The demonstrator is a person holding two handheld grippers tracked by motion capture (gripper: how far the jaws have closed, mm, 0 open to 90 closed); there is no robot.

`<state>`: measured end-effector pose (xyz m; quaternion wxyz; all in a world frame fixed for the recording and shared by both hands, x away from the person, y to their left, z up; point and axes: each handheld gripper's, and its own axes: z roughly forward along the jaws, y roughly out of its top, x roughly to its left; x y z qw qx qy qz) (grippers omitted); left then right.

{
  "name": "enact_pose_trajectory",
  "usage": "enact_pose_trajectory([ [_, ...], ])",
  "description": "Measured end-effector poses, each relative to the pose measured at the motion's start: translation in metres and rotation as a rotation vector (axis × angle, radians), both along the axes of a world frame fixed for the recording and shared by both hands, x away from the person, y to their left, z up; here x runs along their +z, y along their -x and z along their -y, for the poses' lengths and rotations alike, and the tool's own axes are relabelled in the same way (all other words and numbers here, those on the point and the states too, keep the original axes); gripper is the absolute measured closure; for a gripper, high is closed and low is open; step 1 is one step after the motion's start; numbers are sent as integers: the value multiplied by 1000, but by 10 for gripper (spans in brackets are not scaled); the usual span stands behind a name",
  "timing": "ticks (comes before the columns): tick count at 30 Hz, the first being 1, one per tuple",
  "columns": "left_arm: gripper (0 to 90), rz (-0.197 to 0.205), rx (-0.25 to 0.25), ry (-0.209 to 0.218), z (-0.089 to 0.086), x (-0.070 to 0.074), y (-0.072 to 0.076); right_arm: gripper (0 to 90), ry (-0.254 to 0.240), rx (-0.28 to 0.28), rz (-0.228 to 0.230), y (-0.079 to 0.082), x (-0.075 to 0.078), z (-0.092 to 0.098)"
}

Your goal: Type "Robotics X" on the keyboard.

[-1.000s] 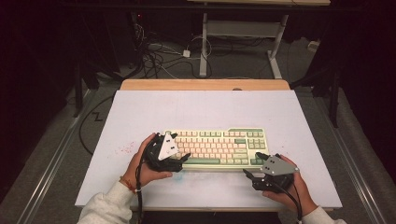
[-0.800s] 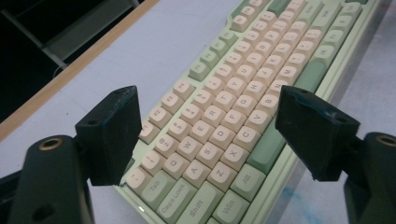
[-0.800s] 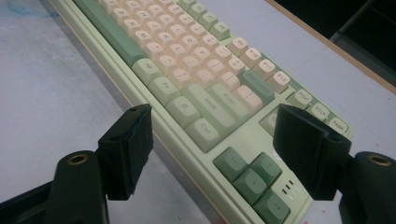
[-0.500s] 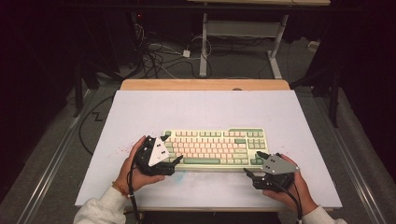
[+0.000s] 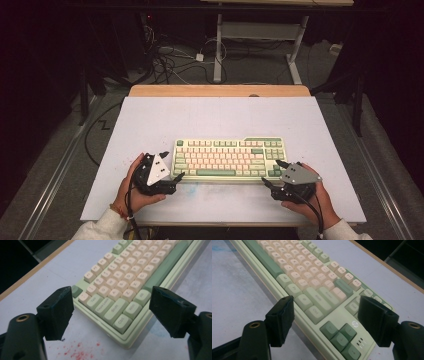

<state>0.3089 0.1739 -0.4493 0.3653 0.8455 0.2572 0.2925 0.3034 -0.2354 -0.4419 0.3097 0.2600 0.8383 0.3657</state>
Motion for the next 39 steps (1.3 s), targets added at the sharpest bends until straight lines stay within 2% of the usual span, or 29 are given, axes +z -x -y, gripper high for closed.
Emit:
enact_pose_trajectory([
  [5,179,-10,15,-4,-8,-5,6,302,-10,-2,1,-1,3,-1],
  [8,179,-15,20,-28,-12,-9,8,304,-8,1,1,-3,3,-1],
  [13,179,-39,28,-19,-16,-14,10,309,-9,-1,-2,-7,5,-3],
  [19,179,-54,35,-34,-17,-18,12,323,-25,-4,4,-14,11,-5],
  [24,179,-69,38,-32,-18,-20,14,350,-38,-1,2,-20,15,-7],
  [33,179,-86,30,-38,-16,-23,10,503,-81,2,-28,-36,26,-10],
  [39,179,-94,32,-45,-16,-24,10,674,-91,27,-55,-45,32,-12],
])
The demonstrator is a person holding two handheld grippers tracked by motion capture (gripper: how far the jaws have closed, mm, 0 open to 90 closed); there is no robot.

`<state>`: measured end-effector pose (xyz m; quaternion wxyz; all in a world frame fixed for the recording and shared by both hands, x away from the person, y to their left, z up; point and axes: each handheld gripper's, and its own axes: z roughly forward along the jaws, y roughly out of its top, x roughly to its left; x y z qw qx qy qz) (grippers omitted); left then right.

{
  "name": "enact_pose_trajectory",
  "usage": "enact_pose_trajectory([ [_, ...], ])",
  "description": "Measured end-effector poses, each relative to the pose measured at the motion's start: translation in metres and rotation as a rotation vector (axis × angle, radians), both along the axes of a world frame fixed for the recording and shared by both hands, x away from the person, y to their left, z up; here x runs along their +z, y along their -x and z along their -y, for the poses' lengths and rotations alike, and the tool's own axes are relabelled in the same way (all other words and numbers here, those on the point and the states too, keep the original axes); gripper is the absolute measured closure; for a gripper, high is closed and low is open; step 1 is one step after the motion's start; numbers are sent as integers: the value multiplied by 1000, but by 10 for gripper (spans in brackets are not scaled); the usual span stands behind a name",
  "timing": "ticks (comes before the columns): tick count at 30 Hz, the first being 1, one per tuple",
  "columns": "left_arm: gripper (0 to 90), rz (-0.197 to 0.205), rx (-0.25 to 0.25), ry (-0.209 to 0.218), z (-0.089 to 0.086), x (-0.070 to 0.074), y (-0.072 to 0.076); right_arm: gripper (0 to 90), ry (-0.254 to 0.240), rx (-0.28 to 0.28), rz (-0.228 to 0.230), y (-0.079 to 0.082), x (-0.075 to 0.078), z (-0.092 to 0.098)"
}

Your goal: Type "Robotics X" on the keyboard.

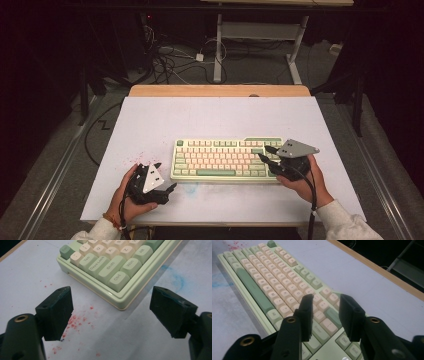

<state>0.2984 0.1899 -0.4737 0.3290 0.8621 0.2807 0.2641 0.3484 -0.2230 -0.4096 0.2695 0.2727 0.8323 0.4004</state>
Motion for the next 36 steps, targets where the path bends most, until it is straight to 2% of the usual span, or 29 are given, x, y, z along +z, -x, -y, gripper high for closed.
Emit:
enact_pose_trajectory([
  [3,179,1,-4,1,1,0,0,800,1,23,-16,-3,2,-5],
  [8,179,-9,-17,6,3,0,-1,900,20,51,-45,-9,1,-14],
  [20,180,-17,-22,-5,5,-1,-2,900,62,93,-84,-14,-8,-34],
  [25,180,-18,-24,-7,4,-2,-2,900,95,103,-100,-16,-15,-42],
  [30,180,-20,-29,-16,5,-2,-2,900,133,96,-124,-19,-24,-43],
  [36,181,-22,-30,-17,5,-2,-2,900,162,79,-169,-20,-34,-34],
])
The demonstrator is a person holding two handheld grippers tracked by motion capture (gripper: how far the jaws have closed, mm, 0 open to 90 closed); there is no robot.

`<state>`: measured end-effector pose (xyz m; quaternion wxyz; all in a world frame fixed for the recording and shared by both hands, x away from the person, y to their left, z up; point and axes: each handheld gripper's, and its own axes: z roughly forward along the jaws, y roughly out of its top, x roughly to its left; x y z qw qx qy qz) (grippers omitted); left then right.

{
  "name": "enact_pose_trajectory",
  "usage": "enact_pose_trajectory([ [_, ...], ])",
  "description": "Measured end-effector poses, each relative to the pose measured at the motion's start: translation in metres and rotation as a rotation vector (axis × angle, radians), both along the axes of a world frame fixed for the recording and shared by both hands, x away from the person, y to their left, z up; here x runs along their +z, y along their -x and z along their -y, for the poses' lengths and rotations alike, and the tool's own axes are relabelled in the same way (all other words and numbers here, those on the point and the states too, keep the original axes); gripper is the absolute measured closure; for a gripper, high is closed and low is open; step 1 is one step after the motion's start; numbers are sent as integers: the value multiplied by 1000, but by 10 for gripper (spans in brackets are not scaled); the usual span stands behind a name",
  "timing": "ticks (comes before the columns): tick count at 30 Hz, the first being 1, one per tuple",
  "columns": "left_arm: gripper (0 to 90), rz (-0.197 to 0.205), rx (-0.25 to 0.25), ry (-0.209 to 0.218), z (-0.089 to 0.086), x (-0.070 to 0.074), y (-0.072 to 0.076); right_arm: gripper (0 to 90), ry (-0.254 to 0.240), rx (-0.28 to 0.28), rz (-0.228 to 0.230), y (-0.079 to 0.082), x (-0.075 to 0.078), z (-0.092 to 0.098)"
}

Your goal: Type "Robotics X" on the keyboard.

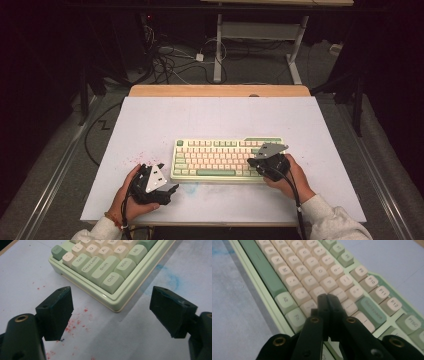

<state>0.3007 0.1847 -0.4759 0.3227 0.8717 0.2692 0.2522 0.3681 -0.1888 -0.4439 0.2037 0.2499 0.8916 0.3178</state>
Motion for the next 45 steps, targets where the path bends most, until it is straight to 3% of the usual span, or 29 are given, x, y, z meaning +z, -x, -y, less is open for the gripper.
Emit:
enact_pose_trajectory([
  [4,182,-1,1,-3,0,0,1,900,11,-11,-2,1,-4,3],
  [11,257,-8,20,63,-3,6,-1,900,-4,-17,-4,4,-9,6],
  [13,344,4,28,93,-5,10,-1,900,-7,-19,0,4,-9,6],
  [18,647,-36,46,145,-12,18,-3,900,0,-22,14,6,-10,5],
  [21,805,-54,44,134,-14,21,-4,900,0,-22,20,7,-11,5],
  [23,863,-65,35,106,-13,22,-5,900,-2,-27,23,7,-11,5],
  [27,876,-93,32,106,-11,23,-9,900,8,-33,29,7,-11,2],
  [31,876,-98,17,65,-6,24,-13,900,0,-30,29,7,-12,4],
  [33,876,-112,18,70,-4,27,-16,900,-3,-29,31,7,-12,4],
  [38,876,-128,16,57,4,37,-26,900,-17,-31,26,7,-12,6],
  [45,876,-159,-23,37,23,49,-37,900,-15,-34,33,8,-13,6],
])
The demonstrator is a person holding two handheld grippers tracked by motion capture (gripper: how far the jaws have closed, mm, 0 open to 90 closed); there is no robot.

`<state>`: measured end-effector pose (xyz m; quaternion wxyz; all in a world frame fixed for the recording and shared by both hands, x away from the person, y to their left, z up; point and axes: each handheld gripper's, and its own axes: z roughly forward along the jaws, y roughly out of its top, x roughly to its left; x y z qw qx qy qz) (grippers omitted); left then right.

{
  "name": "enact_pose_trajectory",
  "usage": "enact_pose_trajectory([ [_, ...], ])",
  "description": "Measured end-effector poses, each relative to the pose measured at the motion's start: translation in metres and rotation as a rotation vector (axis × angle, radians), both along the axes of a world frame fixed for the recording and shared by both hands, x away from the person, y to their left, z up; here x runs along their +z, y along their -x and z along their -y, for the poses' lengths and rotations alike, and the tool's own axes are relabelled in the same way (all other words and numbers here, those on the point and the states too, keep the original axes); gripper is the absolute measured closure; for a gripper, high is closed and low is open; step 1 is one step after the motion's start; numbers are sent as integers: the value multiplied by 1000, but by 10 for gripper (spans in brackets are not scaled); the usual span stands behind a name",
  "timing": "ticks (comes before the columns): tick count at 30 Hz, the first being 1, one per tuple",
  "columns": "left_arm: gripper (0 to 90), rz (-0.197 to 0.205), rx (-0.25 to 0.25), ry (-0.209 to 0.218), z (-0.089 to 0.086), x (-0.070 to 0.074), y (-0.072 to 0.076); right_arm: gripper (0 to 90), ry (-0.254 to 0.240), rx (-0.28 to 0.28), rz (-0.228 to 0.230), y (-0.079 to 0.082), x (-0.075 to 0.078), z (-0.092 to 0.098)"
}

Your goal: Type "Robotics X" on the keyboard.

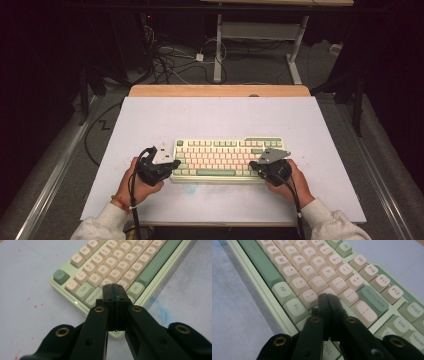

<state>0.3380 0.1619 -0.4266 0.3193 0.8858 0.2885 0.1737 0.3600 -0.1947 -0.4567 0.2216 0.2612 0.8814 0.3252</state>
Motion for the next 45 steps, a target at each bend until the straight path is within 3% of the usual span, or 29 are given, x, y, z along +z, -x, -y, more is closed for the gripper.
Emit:
enact_pose_trajectory([
  [6,874,-17,-43,-34,20,1,-11,900,2,4,5,0,0,0],
  [11,874,-31,-51,-25,29,1,-18,900,-5,4,4,0,-1,1],
  [15,874,-40,-70,-52,37,-2,-21,900,4,1,13,1,-1,0],
  [19,874,-56,-77,-50,42,-4,-26,900,-3,1,4,0,-1,1],
  [23,873,-70,-89,-84,49,-11,-30,900,2,4,10,1,-1,0],
  [29,868,-83,-91,-85,53,-17,-35,900,1,4,13,1,-1,0],
  [45,862,-73,-97,-95,56,-18,-34,900,3,7,16,1,-1,0],
])
